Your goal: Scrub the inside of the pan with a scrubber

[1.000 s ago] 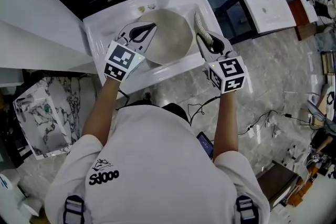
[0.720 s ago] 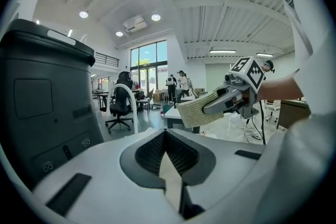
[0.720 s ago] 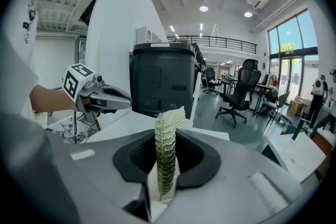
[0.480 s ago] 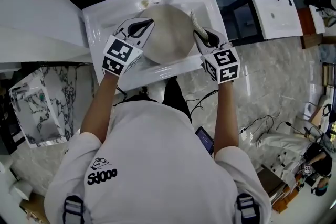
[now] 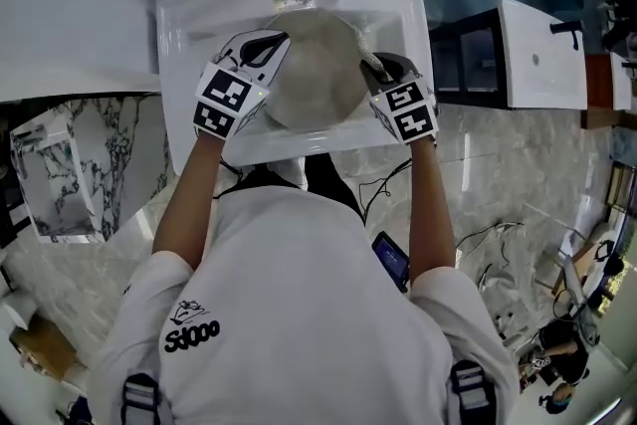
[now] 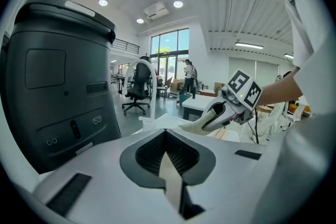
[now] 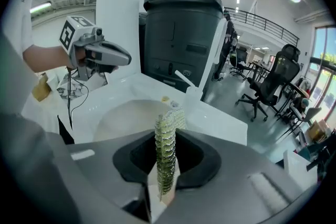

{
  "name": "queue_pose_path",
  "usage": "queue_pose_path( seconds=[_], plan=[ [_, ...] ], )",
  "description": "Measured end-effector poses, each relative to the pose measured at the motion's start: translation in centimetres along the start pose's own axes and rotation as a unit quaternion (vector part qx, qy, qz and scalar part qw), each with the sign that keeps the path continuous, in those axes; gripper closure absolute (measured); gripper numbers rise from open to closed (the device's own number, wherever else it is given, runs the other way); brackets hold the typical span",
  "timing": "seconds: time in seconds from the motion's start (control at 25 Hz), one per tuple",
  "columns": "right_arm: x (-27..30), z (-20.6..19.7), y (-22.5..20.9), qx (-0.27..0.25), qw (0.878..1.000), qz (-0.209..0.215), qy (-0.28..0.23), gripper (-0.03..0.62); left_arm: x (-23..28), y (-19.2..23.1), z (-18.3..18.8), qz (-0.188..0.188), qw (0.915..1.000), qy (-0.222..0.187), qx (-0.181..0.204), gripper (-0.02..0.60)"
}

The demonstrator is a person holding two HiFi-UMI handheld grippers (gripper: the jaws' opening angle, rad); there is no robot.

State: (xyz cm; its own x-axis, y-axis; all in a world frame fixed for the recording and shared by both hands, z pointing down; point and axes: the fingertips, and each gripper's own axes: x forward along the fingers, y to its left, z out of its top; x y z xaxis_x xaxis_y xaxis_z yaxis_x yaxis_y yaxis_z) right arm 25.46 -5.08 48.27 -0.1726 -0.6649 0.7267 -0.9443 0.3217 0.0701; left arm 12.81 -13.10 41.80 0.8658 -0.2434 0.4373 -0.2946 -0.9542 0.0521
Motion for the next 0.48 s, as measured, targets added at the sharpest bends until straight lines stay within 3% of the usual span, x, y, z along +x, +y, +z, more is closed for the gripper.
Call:
queue_pose_path(
  seconds=[0.48],
  plan=[
    [6.6, -4.8, -2.2, -0.067, 0.993, 0.028, 0.088, 0.517, 2.1, 1.4, -2.2, 0.027, 0.9986, 0.026, -0.038, 0.575]
  ],
)
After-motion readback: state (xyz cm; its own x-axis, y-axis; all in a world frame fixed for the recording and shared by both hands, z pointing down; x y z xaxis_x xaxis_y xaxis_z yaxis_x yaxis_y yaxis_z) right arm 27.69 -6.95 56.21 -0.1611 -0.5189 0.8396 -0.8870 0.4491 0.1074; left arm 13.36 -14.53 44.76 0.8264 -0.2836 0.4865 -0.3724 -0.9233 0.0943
